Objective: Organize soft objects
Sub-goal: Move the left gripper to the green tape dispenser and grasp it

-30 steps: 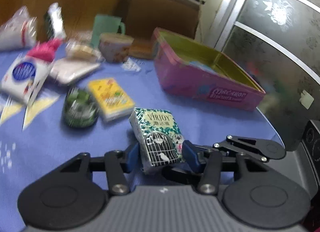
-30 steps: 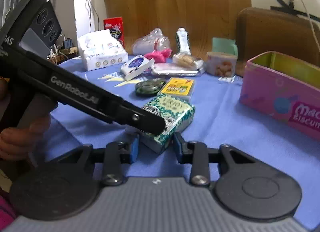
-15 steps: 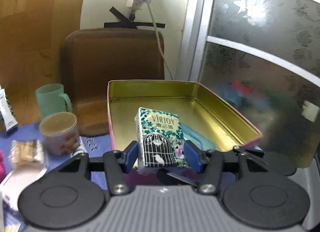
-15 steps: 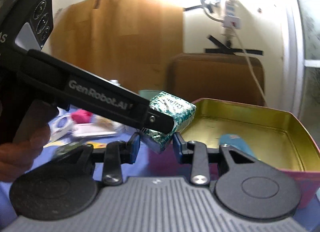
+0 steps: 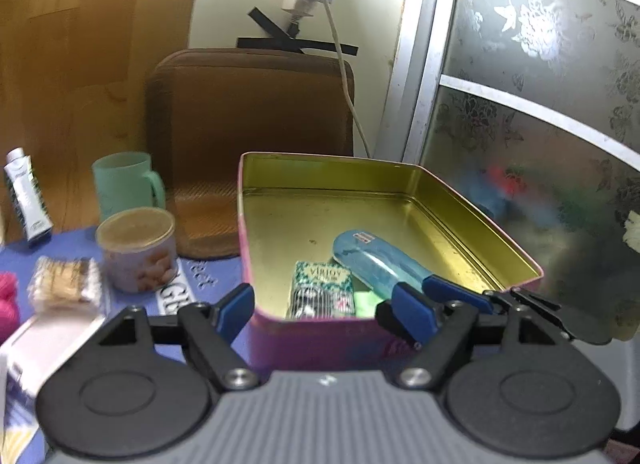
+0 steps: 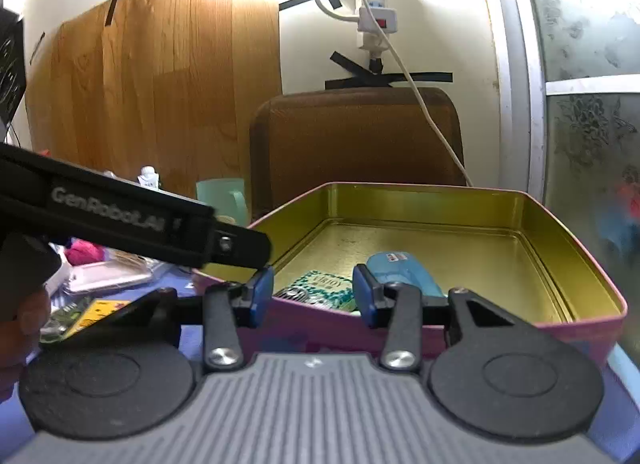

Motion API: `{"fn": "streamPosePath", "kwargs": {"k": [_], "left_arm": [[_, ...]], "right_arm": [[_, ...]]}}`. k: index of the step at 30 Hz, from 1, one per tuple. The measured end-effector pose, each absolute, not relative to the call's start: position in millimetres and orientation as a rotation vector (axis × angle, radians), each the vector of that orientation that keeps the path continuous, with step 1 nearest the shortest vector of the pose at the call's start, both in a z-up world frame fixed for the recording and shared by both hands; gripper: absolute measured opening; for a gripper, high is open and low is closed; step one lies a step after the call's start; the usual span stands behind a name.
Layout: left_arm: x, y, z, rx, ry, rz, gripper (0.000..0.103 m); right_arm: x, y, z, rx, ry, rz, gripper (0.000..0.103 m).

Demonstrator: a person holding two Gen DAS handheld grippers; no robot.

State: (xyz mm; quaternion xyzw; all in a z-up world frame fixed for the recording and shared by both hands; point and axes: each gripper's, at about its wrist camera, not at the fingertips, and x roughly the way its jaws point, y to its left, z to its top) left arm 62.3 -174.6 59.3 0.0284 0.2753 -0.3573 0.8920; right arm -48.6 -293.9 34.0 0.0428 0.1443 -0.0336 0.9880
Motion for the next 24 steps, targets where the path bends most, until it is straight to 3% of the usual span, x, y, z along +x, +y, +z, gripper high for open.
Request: {"fn": "streamPosePath", "kwargs": {"k": [10, 24], "left_arm": [[39.0, -120.9, 37.4, 0.104, 0.683, -0.54, 0.081], [41.6, -27.0, 21.8, 0.123, 0.675, -0.246, 0.085]], "right_arm": [[-62.7, -262.0, 21.7, 0.124, 0.391, 0.03, 0.047], [-47.7, -208.8, 1.4, 0.12, 0.559, 0.187, 0.048]]}}
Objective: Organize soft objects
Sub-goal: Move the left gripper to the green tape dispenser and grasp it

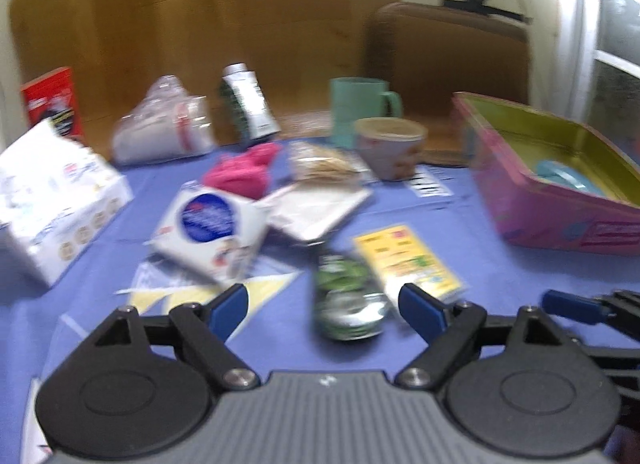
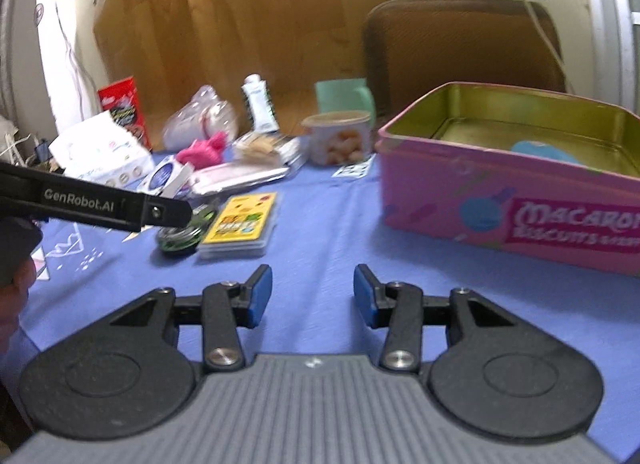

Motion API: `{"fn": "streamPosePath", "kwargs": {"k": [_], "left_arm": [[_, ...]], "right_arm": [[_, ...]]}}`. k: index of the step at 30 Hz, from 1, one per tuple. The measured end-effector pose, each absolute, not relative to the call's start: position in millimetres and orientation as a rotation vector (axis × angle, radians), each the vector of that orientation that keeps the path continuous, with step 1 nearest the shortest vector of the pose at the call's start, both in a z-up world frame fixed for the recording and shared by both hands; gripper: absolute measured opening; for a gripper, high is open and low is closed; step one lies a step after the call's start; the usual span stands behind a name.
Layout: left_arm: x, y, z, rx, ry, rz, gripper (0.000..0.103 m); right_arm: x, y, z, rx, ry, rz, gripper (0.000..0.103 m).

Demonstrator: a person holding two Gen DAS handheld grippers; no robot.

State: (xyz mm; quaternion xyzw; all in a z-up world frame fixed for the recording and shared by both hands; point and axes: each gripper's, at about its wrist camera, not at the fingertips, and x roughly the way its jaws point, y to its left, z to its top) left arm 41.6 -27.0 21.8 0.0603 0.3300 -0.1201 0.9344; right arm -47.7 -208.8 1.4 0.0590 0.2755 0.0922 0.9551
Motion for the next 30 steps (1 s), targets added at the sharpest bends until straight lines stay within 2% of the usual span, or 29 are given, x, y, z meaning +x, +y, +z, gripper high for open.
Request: {"fn": "streamPosePath", "kwargs": {"k": [14, 18, 30], "left_arm": [[62.0, 41.8, -6.3, 0.092, 0.703, -0.048, 0.089], [66.2, 58.2, -9.3, 0.032, 0.701, -0.035, 0.092], [61.2, 84.4, -6.8, -0.138, 0.657, -0.093, 0.093]], "right_arm": [[-38.7, -173.8, -0.2, 0.072, 0.591, 0.244, 0.051], [-36.0, -161.4, 2.3, 0.047, 0.586, 0.275, 0.051], [10.5, -107.8, 3.6, -0.1, 0.561, 0.392, 0.051]]}}
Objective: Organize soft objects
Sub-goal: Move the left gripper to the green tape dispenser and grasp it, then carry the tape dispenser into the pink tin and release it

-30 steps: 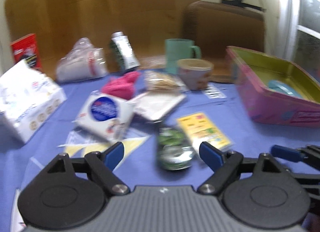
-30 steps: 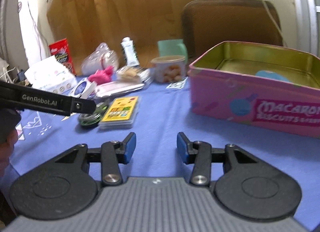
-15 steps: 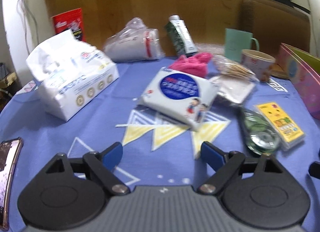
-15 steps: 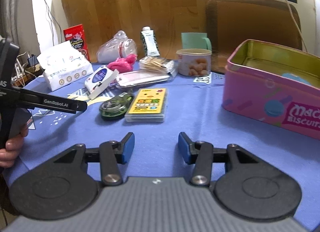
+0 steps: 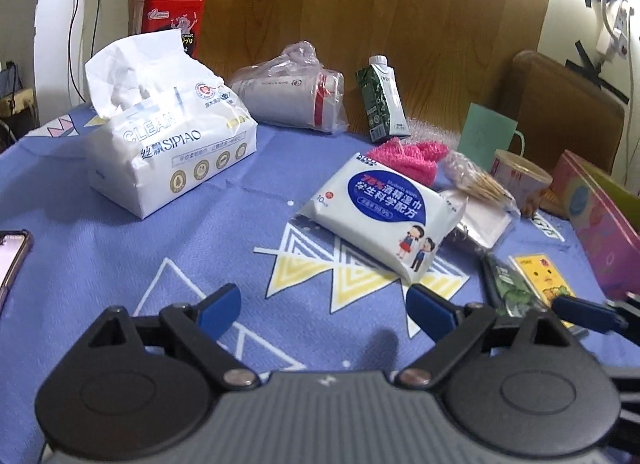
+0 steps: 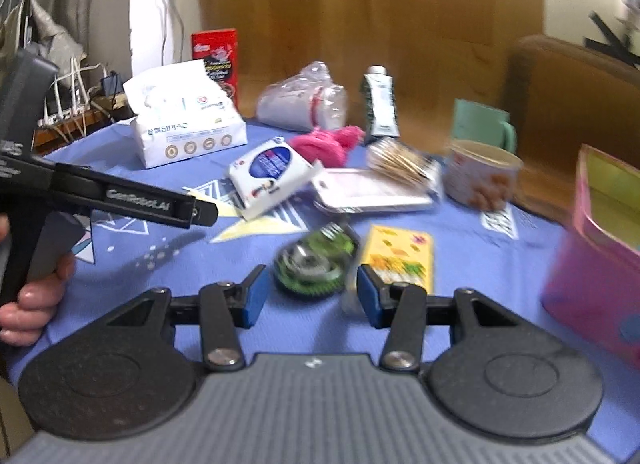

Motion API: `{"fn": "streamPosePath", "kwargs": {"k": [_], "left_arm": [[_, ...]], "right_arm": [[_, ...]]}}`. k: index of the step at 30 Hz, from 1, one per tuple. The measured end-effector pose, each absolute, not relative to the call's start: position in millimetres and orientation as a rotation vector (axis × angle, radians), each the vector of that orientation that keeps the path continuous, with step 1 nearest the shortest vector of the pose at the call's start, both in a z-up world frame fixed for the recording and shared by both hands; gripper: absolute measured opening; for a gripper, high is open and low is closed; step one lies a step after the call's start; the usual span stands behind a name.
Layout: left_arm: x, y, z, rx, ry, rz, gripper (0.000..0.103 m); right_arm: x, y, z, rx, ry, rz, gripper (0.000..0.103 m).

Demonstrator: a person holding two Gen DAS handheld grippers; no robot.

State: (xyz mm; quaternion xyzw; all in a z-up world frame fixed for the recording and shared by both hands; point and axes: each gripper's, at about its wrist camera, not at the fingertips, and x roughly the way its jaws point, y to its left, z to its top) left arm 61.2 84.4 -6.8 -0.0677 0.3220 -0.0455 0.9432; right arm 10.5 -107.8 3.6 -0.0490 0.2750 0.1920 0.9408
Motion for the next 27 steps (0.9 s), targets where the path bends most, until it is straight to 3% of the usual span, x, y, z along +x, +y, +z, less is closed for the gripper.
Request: {"fn": "streamPosePath", "kwargs": {"k": [9, 22, 27], "left_arm": [[60.7, 82.8, -7.6, -0.131, 0.656, -0.103, 0.095], [44.4, 60.0, -4.3, -0.103, 0.702, -0.186, 0.096], [24.7, 35.7, 7.7, -0.154, 0.785, -0.394, 0.089]], "right_arm": [[27.4, -105.4, -4.4, -0.085, 0.611, 0.393, 0.052], [-57.0, -136.2, -3.4, -0.083, 0.583, 0.431, 0.052], [-69.5, -152.7, -5.8, -0.046, 0.584, 0.409, 0.054]]}}
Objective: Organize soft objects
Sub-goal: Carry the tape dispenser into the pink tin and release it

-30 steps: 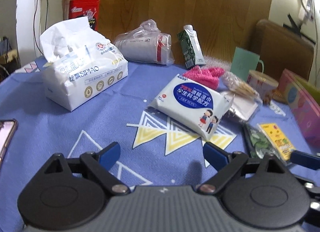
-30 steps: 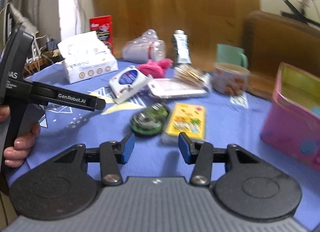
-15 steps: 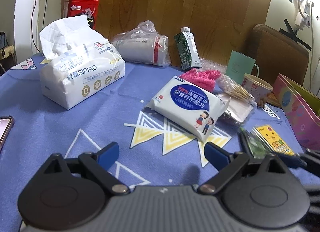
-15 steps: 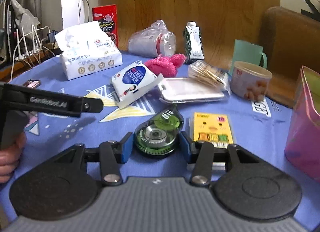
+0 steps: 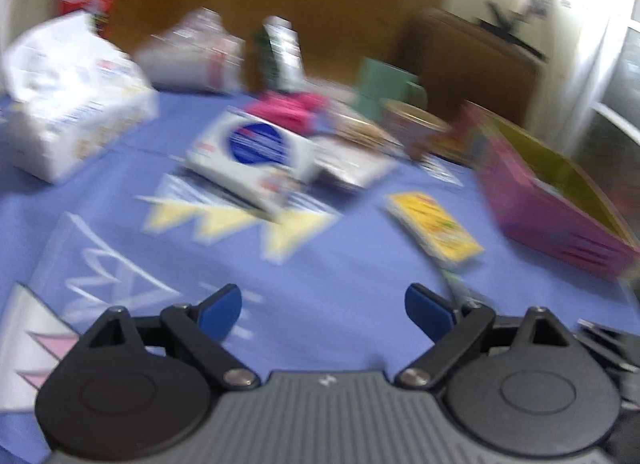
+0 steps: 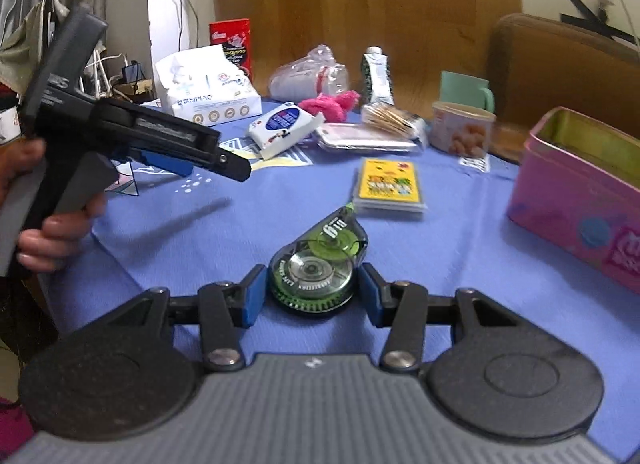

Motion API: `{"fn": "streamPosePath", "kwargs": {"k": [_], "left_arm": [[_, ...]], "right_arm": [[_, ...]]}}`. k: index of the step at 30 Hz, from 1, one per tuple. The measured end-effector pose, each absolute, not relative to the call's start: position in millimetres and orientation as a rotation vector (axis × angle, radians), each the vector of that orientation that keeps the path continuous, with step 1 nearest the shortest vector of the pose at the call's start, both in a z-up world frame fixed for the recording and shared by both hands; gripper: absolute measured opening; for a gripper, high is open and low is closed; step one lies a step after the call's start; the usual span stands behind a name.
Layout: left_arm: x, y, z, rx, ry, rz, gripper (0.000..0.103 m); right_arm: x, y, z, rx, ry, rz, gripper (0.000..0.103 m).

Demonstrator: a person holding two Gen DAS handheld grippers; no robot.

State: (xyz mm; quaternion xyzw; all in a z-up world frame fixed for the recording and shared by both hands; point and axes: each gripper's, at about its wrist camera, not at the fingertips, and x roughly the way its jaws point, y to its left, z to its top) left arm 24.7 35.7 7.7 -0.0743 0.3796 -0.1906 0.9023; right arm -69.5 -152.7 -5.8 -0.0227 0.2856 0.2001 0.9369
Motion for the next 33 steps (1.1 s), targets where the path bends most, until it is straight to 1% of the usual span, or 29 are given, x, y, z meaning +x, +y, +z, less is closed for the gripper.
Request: {"fn": "streamPosePath", "kwargs": {"k": [1, 2, 5, 10, 11, 12, 13, 14, 15, 18, 23, 27, 33], "left_arm": [[21.9, 29.9, 9.9, -0.163, 0.803, -0.438, 0.087], [19.2, 23.1, 11.6, -0.171, 0.819, -0.477, 0.087], [14.9, 4.1, 12.9, -0.174, 0.857, -0.548, 0.086], [11.5, -25.8, 7.5, -0.154, 0.904, -0.604, 0.078], [9.5, -31.6, 7.4, -0.128, 0.896, -0.602, 0.076], [9.1, -36.1, 7.3, -0.11, 0.895, -0.608, 0.07], [8.2, -40.6, 7.8, -0.097, 0.893, -0.614, 0.061], [7.9, -45.5, 8.1, -0.096, 0.904, -0.637, 0.055], [9.3, -48.2, 9.6, -0.1, 0.921, -0.657, 0.051], [8.5, -61.2, 21.8, -0.069, 0.885, -0.675, 0.051], [18.0, -97.3, 58.3, -0.029, 0.785, -0.757, 0.051], [31.8, -150.7, 78.8, 0.044, 0.71, -0.828, 0.051], [63.2, -236.0, 81.7, 0.066, 0.708, -0.943, 0.05]], "right_arm": [[-70.1, -154.2, -6.3, -0.04, 0.582, 0.404, 0.058], [-70.4, -155.0, -7.0, -0.035, 0.579, 0.403, 0.058], [-71.9, -155.8, -9.2, -0.031, 0.566, 0.404, 0.059], [-74.7, -158.3, -12.3, -0.04, 0.544, 0.41, 0.058], [-75.7, -160.5, -12.7, -0.038, 0.54, 0.414, 0.056], [-77.4, -162.1, -12.9, -0.035, 0.536, 0.421, 0.052], [-78.2, -163.1, -12.9, -0.031, 0.533, 0.425, 0.05], [-79.5, -164.1, -12.9, -0.025, 0.53, 0.427, 0.05], [-81.0, -165.3, -12.9, -0.015, 0.527, 0.429, 0.05], [-84.9, -170.6, -9.1, -0.005, 0.493, 0.405, 0.05], [-90.3, -196.5, 12.6, 0.017, 0.362, 0.317, 0.05], [-88.1, -227.0, 29.2, -0.007, 0.28, 0.205, 0.05], [-78.1, -292.3, 37.1, 0.022, 0.261, 0.025, 0.05]]}}
